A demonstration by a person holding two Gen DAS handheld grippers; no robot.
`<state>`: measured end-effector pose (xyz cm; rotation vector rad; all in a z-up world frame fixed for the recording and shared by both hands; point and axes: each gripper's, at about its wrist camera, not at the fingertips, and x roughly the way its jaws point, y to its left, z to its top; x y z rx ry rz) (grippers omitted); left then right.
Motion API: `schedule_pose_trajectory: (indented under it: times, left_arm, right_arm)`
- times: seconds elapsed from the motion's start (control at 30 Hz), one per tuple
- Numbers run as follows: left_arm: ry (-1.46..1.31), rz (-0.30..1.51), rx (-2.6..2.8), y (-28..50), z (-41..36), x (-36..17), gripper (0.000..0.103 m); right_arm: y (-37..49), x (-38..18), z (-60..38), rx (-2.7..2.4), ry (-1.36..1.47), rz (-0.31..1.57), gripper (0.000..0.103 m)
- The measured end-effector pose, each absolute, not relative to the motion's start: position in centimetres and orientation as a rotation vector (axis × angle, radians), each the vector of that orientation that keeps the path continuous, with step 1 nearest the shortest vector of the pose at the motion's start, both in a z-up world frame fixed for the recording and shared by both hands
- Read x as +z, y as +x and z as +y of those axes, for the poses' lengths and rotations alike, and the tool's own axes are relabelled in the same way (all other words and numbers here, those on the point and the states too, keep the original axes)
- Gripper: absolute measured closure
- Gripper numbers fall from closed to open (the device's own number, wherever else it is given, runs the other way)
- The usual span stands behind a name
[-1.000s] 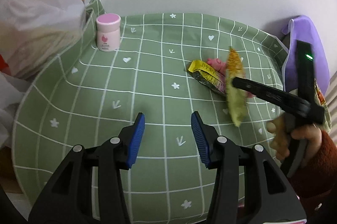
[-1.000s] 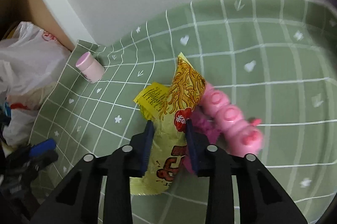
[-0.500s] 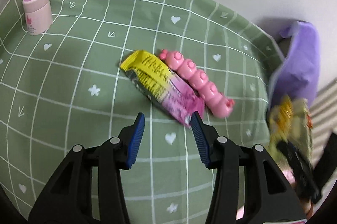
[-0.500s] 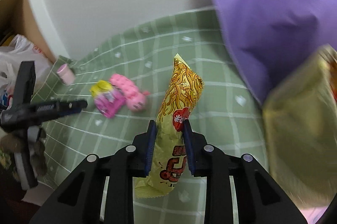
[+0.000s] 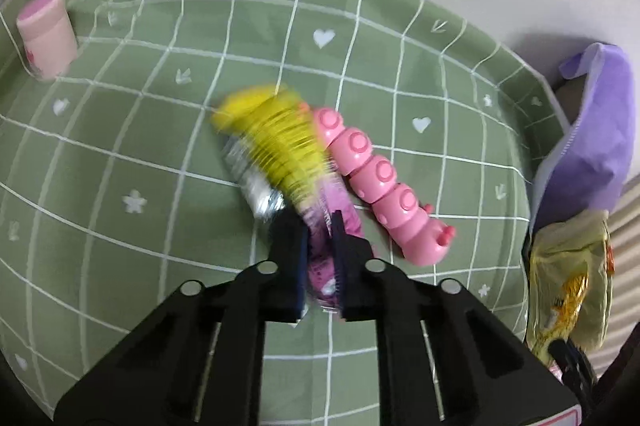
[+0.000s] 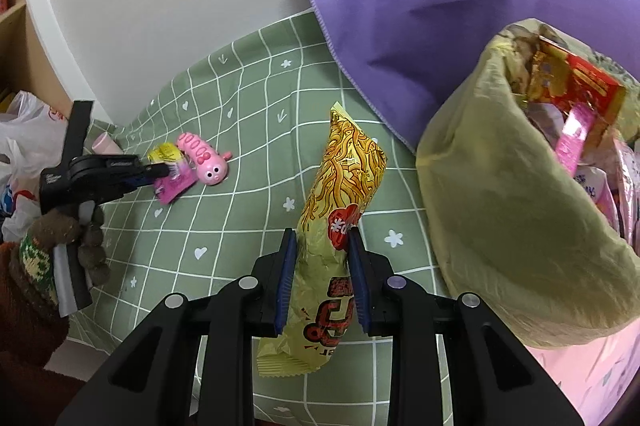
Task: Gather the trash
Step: 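Grasp a yellow-red snack bag with the right tool while the left tool grasps a yellow-pink wrapper, then carry the yellow-red bag and yellow-pink wrapper over the bin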
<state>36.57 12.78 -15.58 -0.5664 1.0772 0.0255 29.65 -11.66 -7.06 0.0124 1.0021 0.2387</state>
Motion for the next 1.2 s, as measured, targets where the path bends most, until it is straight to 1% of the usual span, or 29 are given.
schedule_pose_trajectory:
  times: [0.07,0.2,0.37,0.47,0.67,0.97,1.2]
  left_arm:
    - [-0.52,1.042,0.016,35.8,13.1,-14.1,0.098]
    - [-0.456,0.962,-0.005,34.3,13.9,-10.4,0.098]
    - [-0.414,0.842,-0.052,33.9,13.9,-4.5,0.098]
    - [-0.386,0.761,-0.124,34.2,12.8,-0.7,0.098]
    - [-0.33,0.676,-0.343,35.7,6.8,4.9,0.098]
    - [-0.16,0.674,-0.63,36.7,-4.9,7.5,0.098]
    - [-0.084,0.726,-0.815,37.4,-12.7,7.2,0.098]
  right_arm:
    - [29.8,-6.9,-11.5,0.245,0.022,0.996,0.077]
    - [30.2,-6.0,-10.9,0.265,0.019,0.962,0.077]
    - [30.5,-2.2,-10.4,0.285,-0.009,0.853,0.077]
    - [30.5,0.7,-10.7,0.277,-0.039,0.773,0.077]
    - [29.1,6.3,-13.7,0.198,-0.061,0.625,0.077]
    - [26.3,10.2,-20.8,0.014,-0.051,0.523,0.077]
    - [24.1,11.3,-26.2,-0.109,-0.033,0.485,0.077]
